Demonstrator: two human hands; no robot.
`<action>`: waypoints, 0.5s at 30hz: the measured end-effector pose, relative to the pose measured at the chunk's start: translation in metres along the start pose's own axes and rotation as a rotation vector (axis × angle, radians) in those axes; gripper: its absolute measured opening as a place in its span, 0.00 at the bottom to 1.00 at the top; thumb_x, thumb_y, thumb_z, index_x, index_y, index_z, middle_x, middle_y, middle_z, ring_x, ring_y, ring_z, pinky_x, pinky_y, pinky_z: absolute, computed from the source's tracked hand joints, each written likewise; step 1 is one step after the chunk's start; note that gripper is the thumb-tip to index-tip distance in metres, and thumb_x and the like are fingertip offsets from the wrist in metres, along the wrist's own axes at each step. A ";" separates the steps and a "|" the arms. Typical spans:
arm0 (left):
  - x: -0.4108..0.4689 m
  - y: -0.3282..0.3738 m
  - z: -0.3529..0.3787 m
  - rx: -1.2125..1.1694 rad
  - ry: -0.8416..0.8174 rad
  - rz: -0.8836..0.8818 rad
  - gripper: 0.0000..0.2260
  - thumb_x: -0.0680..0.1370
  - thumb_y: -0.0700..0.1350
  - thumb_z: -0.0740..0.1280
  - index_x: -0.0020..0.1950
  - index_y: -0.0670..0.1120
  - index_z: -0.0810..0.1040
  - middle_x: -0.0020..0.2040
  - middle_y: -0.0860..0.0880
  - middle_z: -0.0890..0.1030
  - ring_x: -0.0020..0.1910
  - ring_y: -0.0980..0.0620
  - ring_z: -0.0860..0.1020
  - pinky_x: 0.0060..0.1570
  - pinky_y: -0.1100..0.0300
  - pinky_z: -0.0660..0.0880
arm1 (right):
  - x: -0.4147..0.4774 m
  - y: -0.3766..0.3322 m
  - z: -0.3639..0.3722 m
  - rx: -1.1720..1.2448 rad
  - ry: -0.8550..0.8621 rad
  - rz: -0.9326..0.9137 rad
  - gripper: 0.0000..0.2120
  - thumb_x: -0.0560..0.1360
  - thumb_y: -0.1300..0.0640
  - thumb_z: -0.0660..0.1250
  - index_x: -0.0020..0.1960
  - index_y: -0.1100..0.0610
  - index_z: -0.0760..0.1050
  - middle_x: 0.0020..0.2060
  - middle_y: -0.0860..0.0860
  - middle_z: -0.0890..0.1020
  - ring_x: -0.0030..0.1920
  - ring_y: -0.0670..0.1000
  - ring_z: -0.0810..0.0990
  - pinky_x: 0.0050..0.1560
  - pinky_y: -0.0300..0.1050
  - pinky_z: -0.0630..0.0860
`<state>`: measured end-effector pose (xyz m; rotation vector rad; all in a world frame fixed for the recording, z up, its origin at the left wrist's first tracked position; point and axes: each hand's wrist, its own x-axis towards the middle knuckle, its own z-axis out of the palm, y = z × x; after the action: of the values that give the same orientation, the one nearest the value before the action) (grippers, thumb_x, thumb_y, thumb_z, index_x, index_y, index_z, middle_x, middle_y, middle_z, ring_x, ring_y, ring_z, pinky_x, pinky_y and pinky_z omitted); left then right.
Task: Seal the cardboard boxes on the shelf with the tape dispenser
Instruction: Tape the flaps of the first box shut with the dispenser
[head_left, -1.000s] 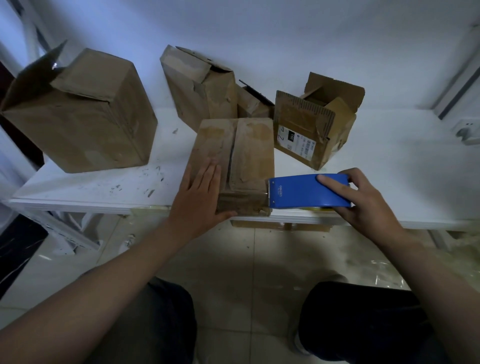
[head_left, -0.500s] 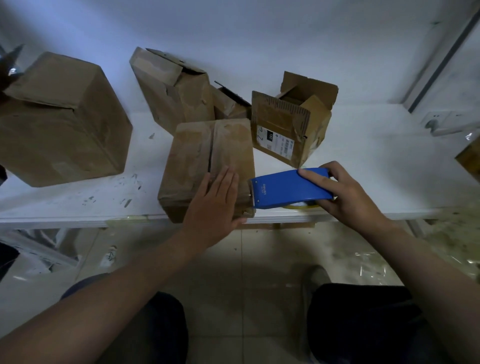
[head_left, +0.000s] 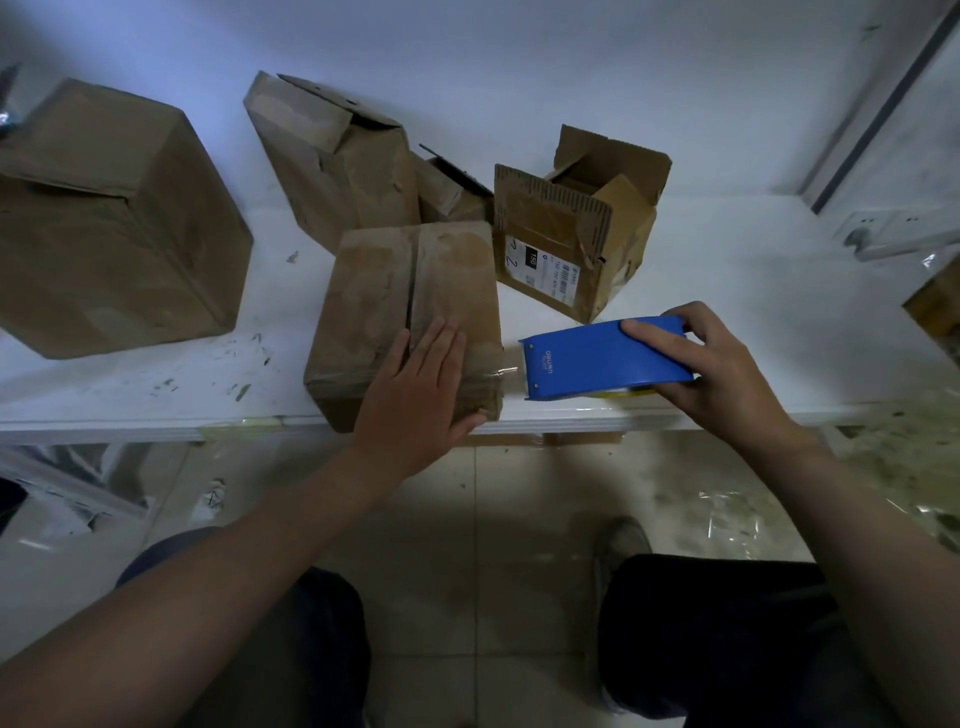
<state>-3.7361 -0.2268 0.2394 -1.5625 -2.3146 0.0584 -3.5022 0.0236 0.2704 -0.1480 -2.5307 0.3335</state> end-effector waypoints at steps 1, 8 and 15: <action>0.000 0.000 0.000 -0.002 0.001 -0.003 0.43 0.77 0.70 0.58 0.80 0.38 0.57 0.80 0.39 0.60 0.79 0.43 0.59 0.76 0.41 0.58 | -0.002 0.001 -0.001 -0.003 0.000 0.004 0.29 0.74 0.55 0.71 0.74 0.50 0.69 0.58 0.58 0.71 0.55 0.55 0.72 0.54 0.40 0.70; 0.000 0.000 -0.001 -0.006 -0.003 -0.005 0.43 0.77 0.69 0.59 0.79 0.38 0.57 0.79 0.39 0.61 0.79 0.43 0.59 0.76 0.41 0.58 | -0.005 0.004 -0.003 0.015 -0.005 0.001 0.32 0.74 0.57 0.73 0.75 0.47 0.67 0.57 0.58 0.72 0.54 0.55 0.73 0.54 0.41 0.71; 0.000 0.000 0.000 -0.014 0.003 -0.018 0.43 0.77 0.70 0.56 0.80 0.39 0.57 0.80 0.40 0.59 0.79 0.44 0.58 0.77 0.43 0.56 | -0.012 0.007 -0.009 -0.029 -0.001 0.031 0.31 0.73 0.60 0.74 0.74 0.50 0.69 0.57 0.59 0.72 0.53 0.58 0.74 0.52 0.44 0.72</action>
<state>-3.7359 -0.2272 0.2396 -1.5476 -2.3312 0.0361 -3.4870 0.0304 0.2694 -0.1979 -2.5377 0.3088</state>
